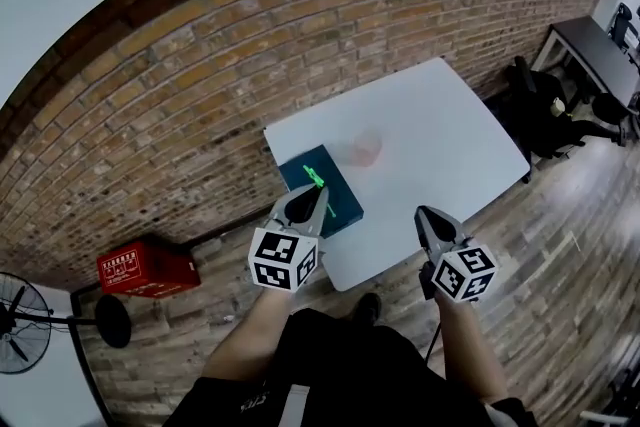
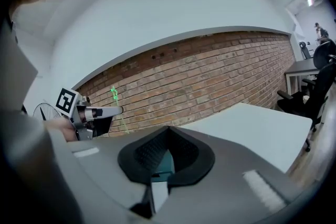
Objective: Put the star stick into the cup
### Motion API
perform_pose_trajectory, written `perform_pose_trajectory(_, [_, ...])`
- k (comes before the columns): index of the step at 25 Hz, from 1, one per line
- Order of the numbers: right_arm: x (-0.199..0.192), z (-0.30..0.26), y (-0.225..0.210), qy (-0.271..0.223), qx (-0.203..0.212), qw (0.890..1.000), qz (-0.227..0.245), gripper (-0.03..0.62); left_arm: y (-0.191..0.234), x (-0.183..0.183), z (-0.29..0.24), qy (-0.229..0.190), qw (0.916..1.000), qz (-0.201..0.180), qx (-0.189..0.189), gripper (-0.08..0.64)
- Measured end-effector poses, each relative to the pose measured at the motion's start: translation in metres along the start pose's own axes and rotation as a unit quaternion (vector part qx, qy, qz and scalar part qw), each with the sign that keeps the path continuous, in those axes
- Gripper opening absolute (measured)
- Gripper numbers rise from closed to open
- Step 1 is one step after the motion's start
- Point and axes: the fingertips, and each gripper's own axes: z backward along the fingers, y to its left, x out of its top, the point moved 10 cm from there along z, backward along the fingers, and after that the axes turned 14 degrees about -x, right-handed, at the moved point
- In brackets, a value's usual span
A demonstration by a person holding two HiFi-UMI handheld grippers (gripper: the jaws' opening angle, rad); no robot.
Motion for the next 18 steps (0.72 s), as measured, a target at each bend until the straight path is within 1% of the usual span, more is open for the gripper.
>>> perform_pose_trajectory(4, [0.008,-0.025,0.001,0.007,0.003,1.0,0.005,0.0,0.022,0.001,-0.017,0.005,1.0,0.004,-0.006,0.014])
perform_pose_trajectory(6, [0.009,-0.038,0.004,0.013,-0.004,1.0,0.007,0.0,0.038,0.001,-0.022,0.005,0.9999,0.011,-0.012,0.014])
perform_pose_trajectory(8, [0.009,-0.05,0.008,0.021,-0.017,1.0,-0.001,0.0,0.054,0.002,-0.026,0.002,0.9996,0.02,-0.018,0.014])
perform_pose_trajectory(10, [0.014,-0.063,0.015,0.023,-0.022,0.999,-0.007,0.0,0.071,0.009,-0.03,-0.006,0.9993,0.025,-0.027,0.014])
perform_pose_trajectory(14, [0.027,-0.086,0.033,0.014,-0.023,1.0,0.003,0.0,0.097,0.019,-0.042,-0.014,0.9984,0.018,-0.051,0.014])
perform_pose_trajectory(18, [0.031,-0.097,0.039,0.019,-0.029,0.999,0.005,0.0,0.108,0.02,-0.058,-0.011,0.9973,0.017,-0.07,0.014])
